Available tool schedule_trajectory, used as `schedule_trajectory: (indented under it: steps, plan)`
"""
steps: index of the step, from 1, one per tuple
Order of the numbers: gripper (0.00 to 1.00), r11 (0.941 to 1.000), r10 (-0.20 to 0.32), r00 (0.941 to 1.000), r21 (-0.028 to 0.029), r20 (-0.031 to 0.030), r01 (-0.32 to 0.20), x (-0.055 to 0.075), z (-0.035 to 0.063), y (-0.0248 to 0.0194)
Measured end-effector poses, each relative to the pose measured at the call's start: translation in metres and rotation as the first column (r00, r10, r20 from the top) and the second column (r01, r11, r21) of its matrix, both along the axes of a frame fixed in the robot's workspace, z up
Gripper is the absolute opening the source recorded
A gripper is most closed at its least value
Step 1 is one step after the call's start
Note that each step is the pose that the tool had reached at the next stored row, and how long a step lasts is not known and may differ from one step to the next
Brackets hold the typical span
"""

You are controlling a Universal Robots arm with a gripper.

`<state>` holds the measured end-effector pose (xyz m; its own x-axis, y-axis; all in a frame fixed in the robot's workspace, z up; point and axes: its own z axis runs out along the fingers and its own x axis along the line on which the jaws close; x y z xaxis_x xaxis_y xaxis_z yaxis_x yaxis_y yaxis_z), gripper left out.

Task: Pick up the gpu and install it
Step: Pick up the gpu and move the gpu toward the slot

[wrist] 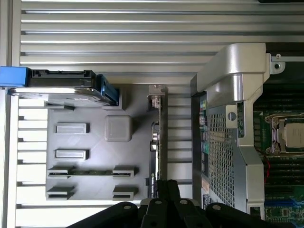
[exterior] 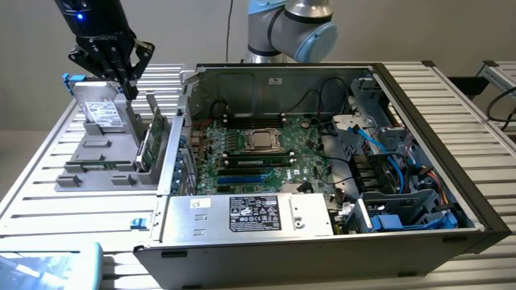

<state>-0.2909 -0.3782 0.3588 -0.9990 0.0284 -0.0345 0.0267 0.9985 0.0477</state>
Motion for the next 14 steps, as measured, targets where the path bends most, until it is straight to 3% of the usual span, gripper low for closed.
schedule_trajectory:
  steps: [5,6,11,12,14]
  plan:
    - [0.12,1.0,0.0,1.0,0.0,0.0,0.0,0.0,0.0,0.0]
    - [0.2,1.0,0.0,1.0,0.0,0.0,0.0,0.0,0.0,0.0]
    - [0.32,1.0,0.0,1.0,0.0,-0.0001,0.0,-0.0005,0.0,0.0]
    - [0.38,1.0,0.0,1.0,0.0001,-0.0002,0.0,-0.002,-0.0001,0.0]
    - [0.38,1.0,0.0,1.0,0.0008,0.0014,0.0,-0.0077,-0.001,-0.0002]
